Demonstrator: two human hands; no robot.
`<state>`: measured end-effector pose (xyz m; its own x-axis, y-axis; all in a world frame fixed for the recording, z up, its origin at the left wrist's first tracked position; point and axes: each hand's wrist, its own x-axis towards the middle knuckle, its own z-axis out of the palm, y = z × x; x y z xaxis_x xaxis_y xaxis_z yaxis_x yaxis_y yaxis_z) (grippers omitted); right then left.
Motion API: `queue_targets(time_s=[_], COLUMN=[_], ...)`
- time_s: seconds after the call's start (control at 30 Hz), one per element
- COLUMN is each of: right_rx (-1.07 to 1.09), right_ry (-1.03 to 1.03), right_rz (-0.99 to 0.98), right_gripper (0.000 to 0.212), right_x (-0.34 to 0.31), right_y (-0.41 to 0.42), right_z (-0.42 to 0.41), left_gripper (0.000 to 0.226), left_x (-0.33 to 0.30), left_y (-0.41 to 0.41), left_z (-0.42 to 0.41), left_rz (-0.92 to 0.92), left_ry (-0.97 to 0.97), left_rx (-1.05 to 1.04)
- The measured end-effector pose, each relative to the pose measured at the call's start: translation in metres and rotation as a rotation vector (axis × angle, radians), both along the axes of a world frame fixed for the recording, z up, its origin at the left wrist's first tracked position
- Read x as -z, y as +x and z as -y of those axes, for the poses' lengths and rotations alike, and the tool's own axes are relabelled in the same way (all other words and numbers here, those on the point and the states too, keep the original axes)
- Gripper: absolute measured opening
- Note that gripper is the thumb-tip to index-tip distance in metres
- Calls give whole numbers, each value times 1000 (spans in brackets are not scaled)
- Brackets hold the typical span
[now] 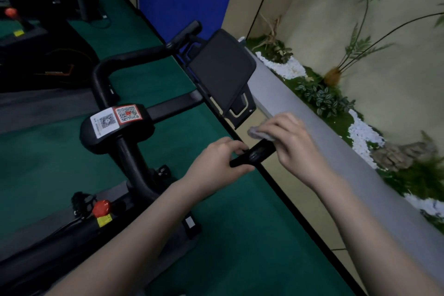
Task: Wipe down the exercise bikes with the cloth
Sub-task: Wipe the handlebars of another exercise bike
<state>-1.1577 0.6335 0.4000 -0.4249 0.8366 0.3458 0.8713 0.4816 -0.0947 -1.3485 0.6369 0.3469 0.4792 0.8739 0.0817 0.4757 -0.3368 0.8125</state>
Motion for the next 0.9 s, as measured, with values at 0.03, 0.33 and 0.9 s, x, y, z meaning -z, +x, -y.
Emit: queue_targets(time_s=[0.03,0.33,0.9], right_rx=[48,292,655], right_ry=[71,407,11], right_rz=[-62,-271,-1484], right_gripper=[33,32,25], right_x=[5,26,17], right_y=[0,-9,-9], right_z=[3,3,11], left_gripper=[42,37,38], left_x=[0,6,10], left_y=[4,13,10], left_z=[-1,0,4], left_rz=[13,64,53], left_ry=[-3,52,102], left_rx=[-14,-58,-45])
